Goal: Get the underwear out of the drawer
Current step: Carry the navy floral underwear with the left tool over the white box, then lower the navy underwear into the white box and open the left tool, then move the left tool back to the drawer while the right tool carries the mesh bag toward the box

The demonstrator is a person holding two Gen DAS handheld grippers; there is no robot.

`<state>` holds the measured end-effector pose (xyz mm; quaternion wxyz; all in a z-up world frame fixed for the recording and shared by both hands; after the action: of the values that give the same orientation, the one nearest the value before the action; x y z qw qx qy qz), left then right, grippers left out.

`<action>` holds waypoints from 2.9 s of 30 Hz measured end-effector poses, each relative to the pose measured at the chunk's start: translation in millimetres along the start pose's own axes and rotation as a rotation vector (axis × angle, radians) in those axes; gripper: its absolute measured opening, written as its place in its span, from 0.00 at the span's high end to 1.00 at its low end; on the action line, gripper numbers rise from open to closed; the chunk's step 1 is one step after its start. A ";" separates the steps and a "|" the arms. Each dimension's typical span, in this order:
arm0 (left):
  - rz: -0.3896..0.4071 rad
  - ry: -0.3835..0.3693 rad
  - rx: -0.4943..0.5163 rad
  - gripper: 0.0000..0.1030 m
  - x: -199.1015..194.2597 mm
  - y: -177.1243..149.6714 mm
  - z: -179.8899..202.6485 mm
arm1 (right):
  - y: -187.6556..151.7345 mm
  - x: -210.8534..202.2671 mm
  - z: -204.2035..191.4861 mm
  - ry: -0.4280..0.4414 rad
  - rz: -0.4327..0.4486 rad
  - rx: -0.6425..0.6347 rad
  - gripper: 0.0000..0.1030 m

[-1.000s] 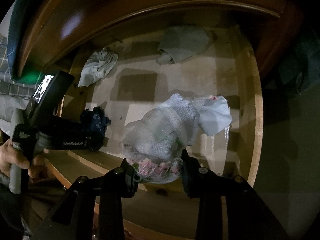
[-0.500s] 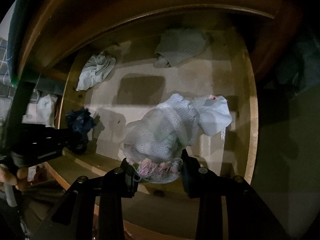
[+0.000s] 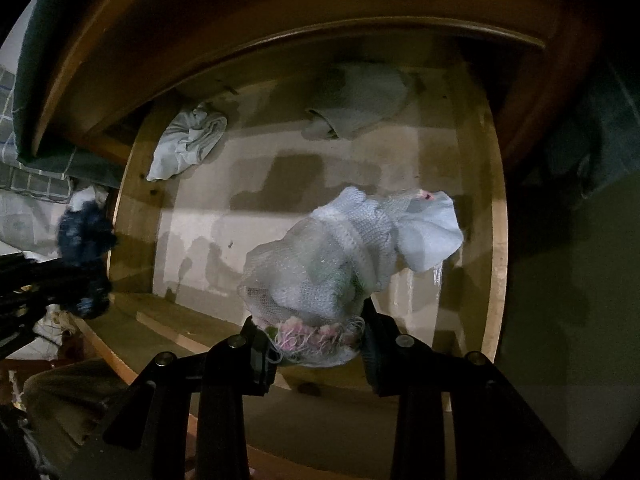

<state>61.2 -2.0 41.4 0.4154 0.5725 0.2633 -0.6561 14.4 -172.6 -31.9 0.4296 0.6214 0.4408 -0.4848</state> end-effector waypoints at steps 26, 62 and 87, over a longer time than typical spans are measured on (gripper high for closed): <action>0.489 -0.002 0.099 0.81 -254.7 109.6 67.1 | -2.6 -3.9 -6.0 0.002 0.013 -0.022 0.69; 0.367 0.045 0.000 0.58 -133.1 194.0 61.9 | -1.3 -6.3 -8.3 0.073 0.013 -0.013 0.69; 0.514 0.239 -0.090 0.52 -82.7 -6.4 -3.2 | -0.2 -34.0 -17.4 -0.003 0.176 -0.083 0.69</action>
<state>57.5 24.1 120.1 0.5591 0.6746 0.1854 -0.4449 13.2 -160.3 4.3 0.4965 0.6388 0.4034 -0.4274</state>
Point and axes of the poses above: each gripper's, at about its wrist camera, not at the fingertips, and x roughly the way its jaws point, z to its right, y to its top, the point moved 3 cm from there along x, roughly the way its jaws point, and after that the axes turned 8 degrees about -y, right-handed, at the moved point
